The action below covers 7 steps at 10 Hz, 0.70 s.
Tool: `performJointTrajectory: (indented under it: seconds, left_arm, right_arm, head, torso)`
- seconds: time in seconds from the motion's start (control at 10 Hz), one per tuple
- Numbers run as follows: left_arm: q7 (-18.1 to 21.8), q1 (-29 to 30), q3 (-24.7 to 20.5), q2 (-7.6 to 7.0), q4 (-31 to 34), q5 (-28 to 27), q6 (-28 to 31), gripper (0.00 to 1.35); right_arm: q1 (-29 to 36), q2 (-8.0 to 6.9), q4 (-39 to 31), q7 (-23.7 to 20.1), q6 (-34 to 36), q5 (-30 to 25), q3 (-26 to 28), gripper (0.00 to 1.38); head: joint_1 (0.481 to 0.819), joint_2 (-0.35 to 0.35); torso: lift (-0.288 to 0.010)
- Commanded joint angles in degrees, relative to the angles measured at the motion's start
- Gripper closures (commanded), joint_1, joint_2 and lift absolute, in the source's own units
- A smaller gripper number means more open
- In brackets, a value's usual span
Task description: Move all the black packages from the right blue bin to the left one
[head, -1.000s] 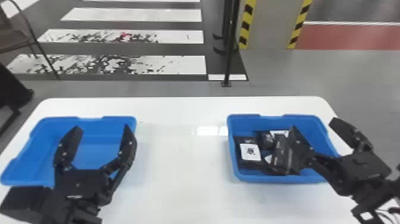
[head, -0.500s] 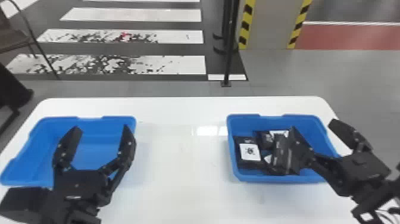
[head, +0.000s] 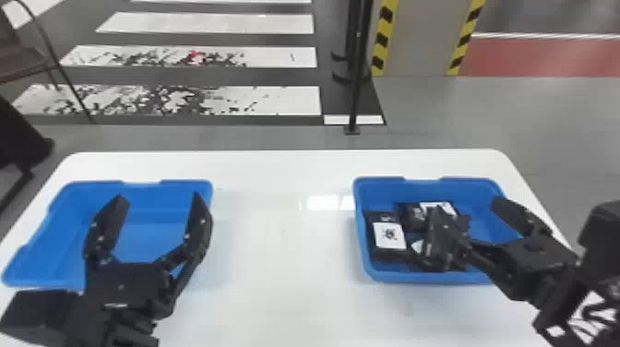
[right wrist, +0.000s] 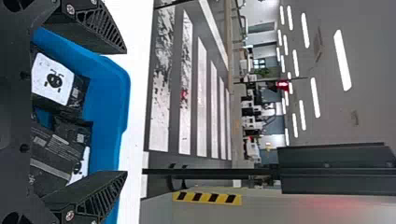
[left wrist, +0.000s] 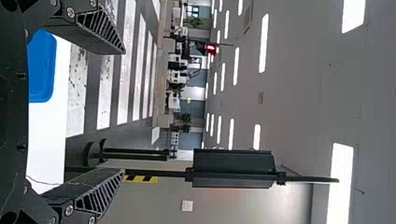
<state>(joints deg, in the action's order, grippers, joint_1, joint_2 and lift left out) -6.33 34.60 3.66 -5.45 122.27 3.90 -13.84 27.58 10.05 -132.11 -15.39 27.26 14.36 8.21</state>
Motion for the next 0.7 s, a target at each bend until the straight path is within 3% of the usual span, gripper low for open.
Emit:
performJointTrajectory:
  seconds: [0.0, 0.3, 0.6]
  left_arm:
    - [0.00, -0.01, 0.00, 0.00, 0.00, 0.33, -0.08, 0.15]
    - [0.17, 0.13, 0.00, 0.00, 0.00, 0.67, -0.22, 0.15]
    - [0.44, -0.01, 0.11, 0.00, -0.28, 0.67, -0.50, 0.15]
  right_arm:
    - [-4.39, 0.59, 2.53, -0.52, 7.33, -0.30, -1.58, 0.11]
    - [-10.29, 1.38, 6.32, -0.61, 17.18, -0.99, -4.67, 0.11]
    - [-15.21, 2.26, 11.81, -0.61, 19.57, -1.22, -8.33, 0.11]
  head:
    - [0.695, -0.008]
    - [0.695, 0.017]
    - [0.695, 0.040]
  torso:
    - [-0.154]
    - [-0.154]
    - [-0.154]
